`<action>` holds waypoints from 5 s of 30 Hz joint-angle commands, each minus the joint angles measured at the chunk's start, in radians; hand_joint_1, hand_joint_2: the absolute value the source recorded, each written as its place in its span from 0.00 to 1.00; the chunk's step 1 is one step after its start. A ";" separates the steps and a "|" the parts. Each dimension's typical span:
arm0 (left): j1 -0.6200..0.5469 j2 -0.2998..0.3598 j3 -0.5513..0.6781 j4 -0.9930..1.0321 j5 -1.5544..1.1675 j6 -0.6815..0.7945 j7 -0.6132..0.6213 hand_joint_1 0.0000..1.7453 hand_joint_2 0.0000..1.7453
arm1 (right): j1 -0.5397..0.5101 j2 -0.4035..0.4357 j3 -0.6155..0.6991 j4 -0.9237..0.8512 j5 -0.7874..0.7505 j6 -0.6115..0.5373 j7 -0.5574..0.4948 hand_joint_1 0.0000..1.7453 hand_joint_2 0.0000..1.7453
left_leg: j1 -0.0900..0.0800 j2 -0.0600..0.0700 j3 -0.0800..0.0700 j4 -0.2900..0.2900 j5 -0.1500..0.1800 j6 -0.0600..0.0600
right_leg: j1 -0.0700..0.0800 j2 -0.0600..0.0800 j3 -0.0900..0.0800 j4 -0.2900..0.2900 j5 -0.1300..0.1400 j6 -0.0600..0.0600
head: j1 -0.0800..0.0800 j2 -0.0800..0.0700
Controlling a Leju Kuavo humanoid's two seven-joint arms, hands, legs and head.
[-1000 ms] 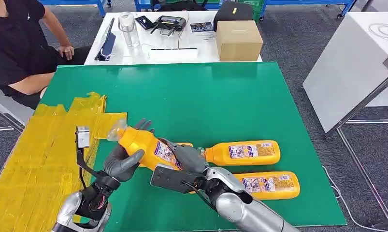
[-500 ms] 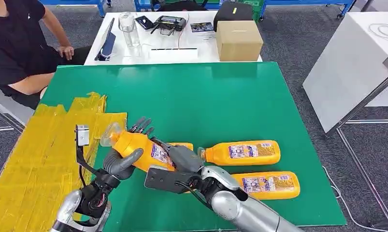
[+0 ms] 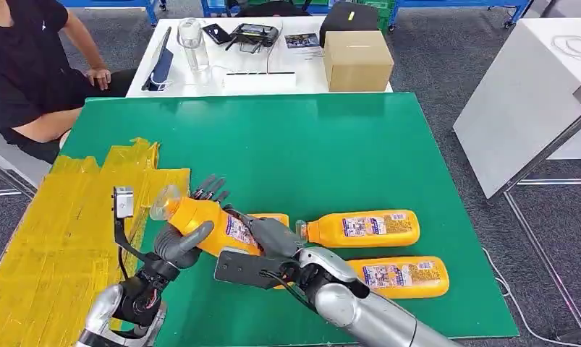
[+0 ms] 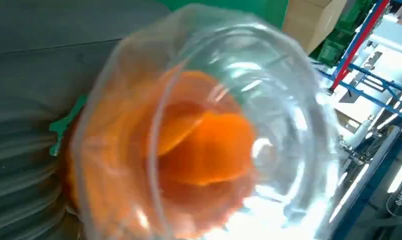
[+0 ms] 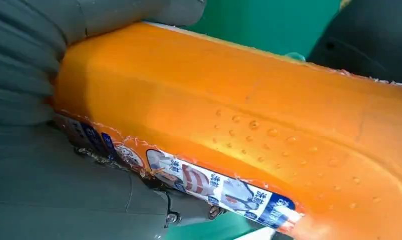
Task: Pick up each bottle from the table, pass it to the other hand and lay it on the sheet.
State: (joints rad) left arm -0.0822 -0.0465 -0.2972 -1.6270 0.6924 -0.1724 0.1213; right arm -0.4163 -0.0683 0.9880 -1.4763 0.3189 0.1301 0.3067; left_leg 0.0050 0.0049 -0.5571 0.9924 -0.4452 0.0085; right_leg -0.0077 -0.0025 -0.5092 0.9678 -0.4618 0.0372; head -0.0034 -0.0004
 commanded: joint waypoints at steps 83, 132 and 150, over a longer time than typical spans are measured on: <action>-0.035 -0.008 0.119 -0.151 -0.441 0.114 -0.226 1.00 1.00 | 0.141 -0.116 -0.098 -0.276 0.233 -0.104 -0.062 0.00 0.00 | 0.001 -0.003 0.000 0.001 -0.001 0.000 | 0.001 -0.002 0.001 0.000 -0.001 -0.001 | 0.000 0.000; -0.231 0.153 -0.119 0.276 -2.039 0.658 -0.267 1.00 1.00 | 0.140 -0.146 -0.112 -0.373 0.237 -0.050 -0.046 0.00 0.00 | 0.001 -0.003 0.002 0.000 0.000 0.000 | 0.001 -0.002 0.003 -0.001 0.000 -0.001 | 0.000 0.000; -0.506 0.132 -0.105 0.734 -2.023 0.433 -0.137 1.00 1.00 | 0.118 -0.119 -0.092 -0.346 0.228 -0.008 -0.032 0.00 0.00 | 0.001 -0.002 0.000 0.001 0.001 0.000 | 0.001 -0.001 0.002 0.000 0.001 0.000 | 0.000 0.000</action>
State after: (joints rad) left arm -0.4564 0.0839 -0.3937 -1.1222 -1.3443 0.2987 -0.0370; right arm -0.2629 -0.1904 0.8843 -1.8551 0.5482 0.1118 0.2682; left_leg 0.0049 0.0049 -0.5571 0.9925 -0.4438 0.0091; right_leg -0.0077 -0.0024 -0.5087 0.9682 -0.4608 0.0384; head -0.0031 -0.0004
